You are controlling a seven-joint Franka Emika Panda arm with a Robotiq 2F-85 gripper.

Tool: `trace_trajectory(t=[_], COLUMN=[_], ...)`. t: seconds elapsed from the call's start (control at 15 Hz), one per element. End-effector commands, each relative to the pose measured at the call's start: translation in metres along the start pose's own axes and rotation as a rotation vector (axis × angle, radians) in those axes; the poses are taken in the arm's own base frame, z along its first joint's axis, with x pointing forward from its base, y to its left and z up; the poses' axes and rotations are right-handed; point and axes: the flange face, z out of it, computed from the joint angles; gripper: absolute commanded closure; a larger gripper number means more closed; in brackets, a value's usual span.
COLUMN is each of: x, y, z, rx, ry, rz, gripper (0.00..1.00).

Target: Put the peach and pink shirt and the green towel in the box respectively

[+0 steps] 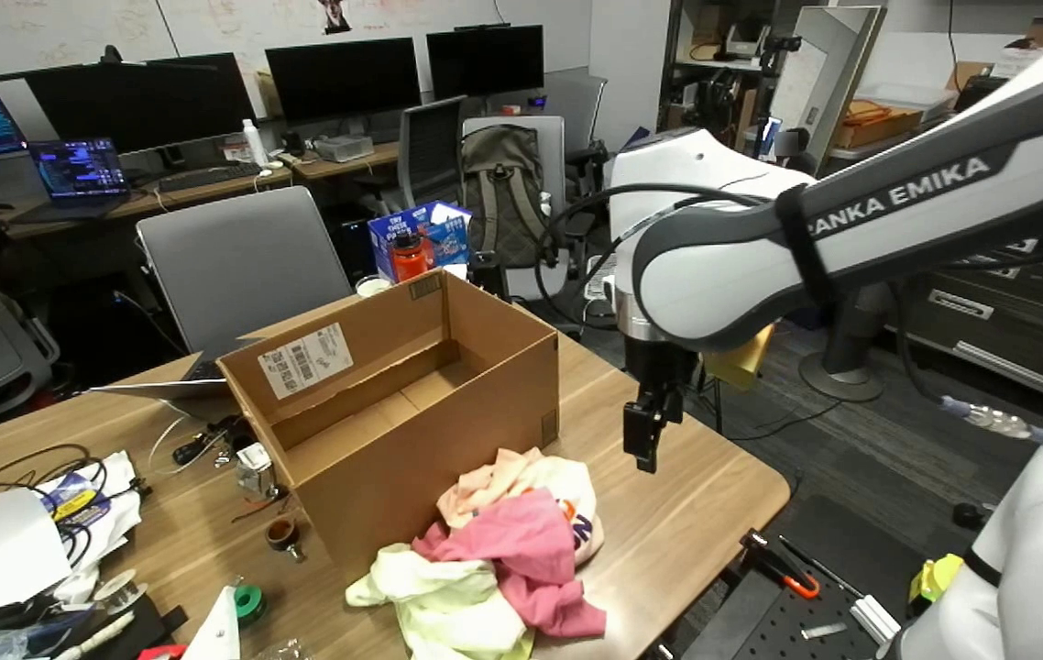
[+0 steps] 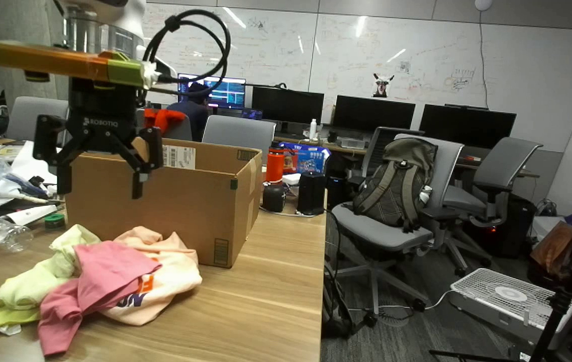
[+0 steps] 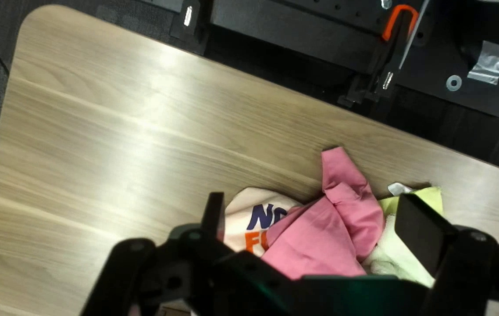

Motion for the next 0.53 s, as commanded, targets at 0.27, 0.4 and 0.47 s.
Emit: trace_trajectory(t=[0.27,0.4,0.47], x=[0.050,0.055,0.056], y=[0.007,0.007,0.007], z=[0.012,0.029,0.039], rx=[0.006,0.007,0.008], ry=[-0.001,-0.056,-0.084], rz=[-0.045,-0.047,-0.045], gripper=[0.00,0.00,0.00])
